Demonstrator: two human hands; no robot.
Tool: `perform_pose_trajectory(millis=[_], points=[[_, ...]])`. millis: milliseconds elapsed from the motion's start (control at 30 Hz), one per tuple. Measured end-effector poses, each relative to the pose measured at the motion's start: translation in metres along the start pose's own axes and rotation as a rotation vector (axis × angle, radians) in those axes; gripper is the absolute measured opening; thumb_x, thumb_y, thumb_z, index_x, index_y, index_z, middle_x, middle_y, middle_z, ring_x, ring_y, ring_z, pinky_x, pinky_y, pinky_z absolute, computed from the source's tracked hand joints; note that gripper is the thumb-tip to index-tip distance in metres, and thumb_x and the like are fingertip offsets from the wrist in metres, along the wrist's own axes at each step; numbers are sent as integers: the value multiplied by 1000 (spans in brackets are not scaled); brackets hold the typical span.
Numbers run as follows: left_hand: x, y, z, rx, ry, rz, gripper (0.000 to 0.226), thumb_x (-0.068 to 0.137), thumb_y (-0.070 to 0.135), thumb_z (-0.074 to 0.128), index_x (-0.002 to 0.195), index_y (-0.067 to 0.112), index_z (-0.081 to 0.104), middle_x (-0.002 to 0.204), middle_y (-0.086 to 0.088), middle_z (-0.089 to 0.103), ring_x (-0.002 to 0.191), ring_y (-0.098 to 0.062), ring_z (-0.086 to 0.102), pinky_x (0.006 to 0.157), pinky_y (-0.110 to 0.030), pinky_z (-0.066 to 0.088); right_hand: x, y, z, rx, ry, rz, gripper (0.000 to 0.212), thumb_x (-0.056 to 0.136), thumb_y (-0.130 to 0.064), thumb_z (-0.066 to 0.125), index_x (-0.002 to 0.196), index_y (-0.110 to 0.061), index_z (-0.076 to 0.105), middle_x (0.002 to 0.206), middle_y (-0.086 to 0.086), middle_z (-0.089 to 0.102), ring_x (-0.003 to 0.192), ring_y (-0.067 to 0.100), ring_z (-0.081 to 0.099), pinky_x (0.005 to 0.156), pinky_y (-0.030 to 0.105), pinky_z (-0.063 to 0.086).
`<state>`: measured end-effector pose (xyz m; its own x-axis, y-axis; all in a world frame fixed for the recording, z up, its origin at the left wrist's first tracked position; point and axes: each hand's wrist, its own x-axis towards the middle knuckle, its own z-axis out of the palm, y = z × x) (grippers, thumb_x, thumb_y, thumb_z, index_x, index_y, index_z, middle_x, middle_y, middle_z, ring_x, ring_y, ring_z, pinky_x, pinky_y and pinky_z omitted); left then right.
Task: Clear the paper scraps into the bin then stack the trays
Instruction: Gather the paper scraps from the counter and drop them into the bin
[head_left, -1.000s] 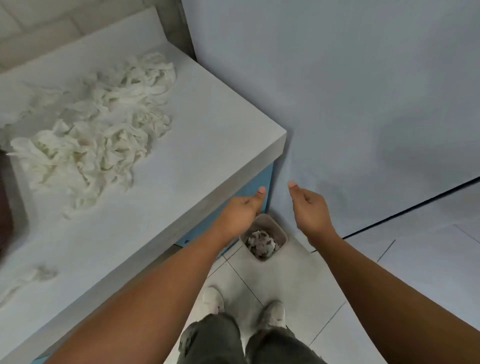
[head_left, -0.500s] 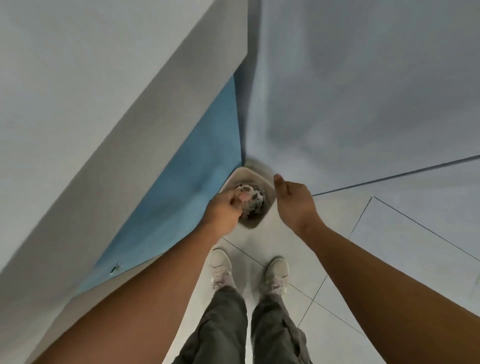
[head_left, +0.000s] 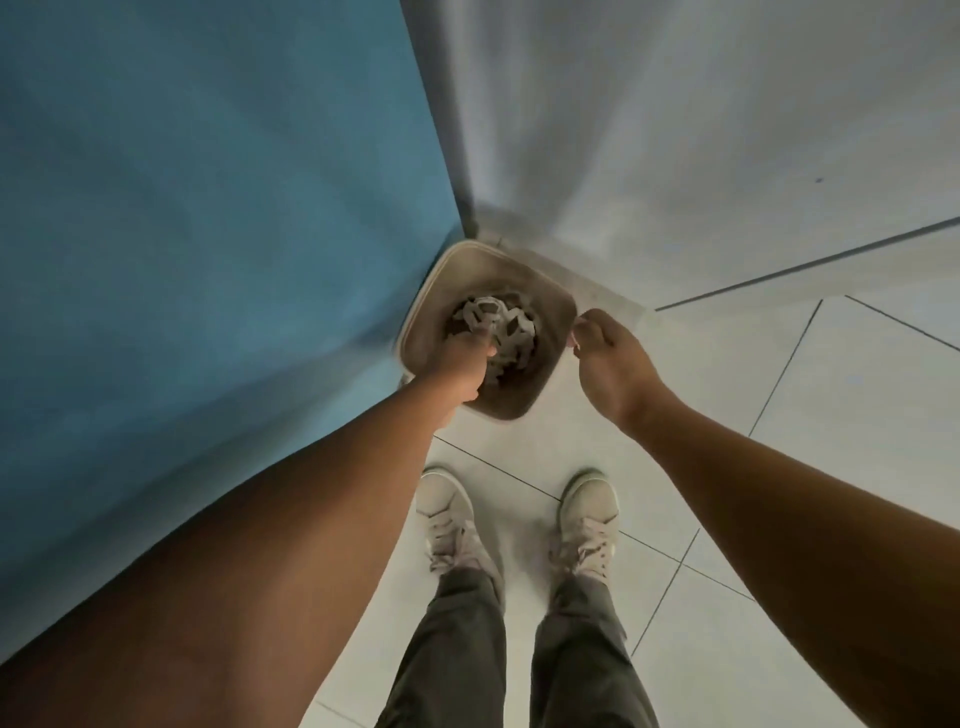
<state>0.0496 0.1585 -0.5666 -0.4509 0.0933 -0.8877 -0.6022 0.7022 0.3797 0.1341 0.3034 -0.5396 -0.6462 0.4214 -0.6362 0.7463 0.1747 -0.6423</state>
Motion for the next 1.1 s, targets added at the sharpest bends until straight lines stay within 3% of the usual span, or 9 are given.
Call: perform_pose_trajectory(millis=[133, 233, 300, 500, 633, 733, 833, 967, 1100], points=[[16, -2, 15, 129, 30, 35, 70, 100, 62, 24, 136, 11, 53, 136, -14, 56, 122, -36, 54, 107, -47, 41, 10, 24, -1, -28, 21, 61, 29, 99, -16, 35, 115, -13, 59, 104, 8, 61, 95, 25, 57, 75, 30, 42], [13, -1, 15, 136, 151, 135, 58, 106, 48, 26, 136, 8, 54, 134, -15, 57, 124, -33, 52, 101, -37, 39, 15, 30, -1, -13, 19, 83, 33, 95, -10, 34, 114, -16, 60, 102, 12, 65, 83, 28, 61, 61, 28, 45], [11, -4, 11, 85, 218, 177, 52, 107, 43, 30, 130, 6, 59, 128, -16, 60, 121, -33, 53, 97, -36, 40, 17, 28, 0, -2, 13, 68, 31, 92, -9, 37, 107, -18, 64, 99, 10, 67, 85, 30, 64, 59, 28, 46], [-3, -20, -2, 8, 252, 230, 37, 101, 43, 45, 105, 13, 66, 114, -14, 66, 98, -31, 62, 90, -39, 51, 28, 6, 21, 20, -61, 19, 27, 88, -10, 45, 96, -25, 65, 110, 11, 66, 97, 31, 64, 68, 30, 49], [-8, -34, -6, 9, 204, 222, 44, 86, 57, 44, 105, 23, 64, 112, -14, 69, 104, -38, 65, 94, -52, 52, 39, -4, 44, -113, -85, -51, 24, 92, -16, 51, 112, -21, 63, 115, 7, 65, 105, 25, 61, 88, 33, 49], [-12, -37, -12, 159, 184, 276, 45, 98, 52, 43, 110, 14, 64, 109, -12, 69, 98, -32, 63, 86, -41, 52, 41, -3, 55, -223, -110, -93, 40, 93, -22, 54, 133, -21, 50, 132, 12, 56, 117, 30, 56, 95, 35, 46], [-17, -34, -18, 274, 222, 325, 36, 104, 39, 42, 120, 15, 63, 107, -9, 66, 91, -25, 56, 73, -28, 39, 31, 0, 48, -246, -70, -98, 48, 94, -18, 49, 141, -23, 44, 142, 9, 49, 124, 30, 51, 100, 34, 42], [-39, -20, -24, 268, 276, 366, 27, 104, 32, 44, 117, 19, 64, 111, -1, 65, 90, -13, 52, 75, -22, 36, -2, -8, 20, -219, -22, -141, 48, 92, -15, 49, 139, -22, 48, 133, 7, 58, 119, 27, 55, 98, 29, 45], [-85, 8, -29, 230, 315, 432, 21, 102, 28, 48, 111, 21, 65, 115, 1, 68, 102, -16, 60, 84, -25, 46, -46, -35, -16, -262, 11, -211, 44, 93, -19, 55, 136, -19, 50, 130, 8, 59, 117, 27, 55, 94, 26, 41]])
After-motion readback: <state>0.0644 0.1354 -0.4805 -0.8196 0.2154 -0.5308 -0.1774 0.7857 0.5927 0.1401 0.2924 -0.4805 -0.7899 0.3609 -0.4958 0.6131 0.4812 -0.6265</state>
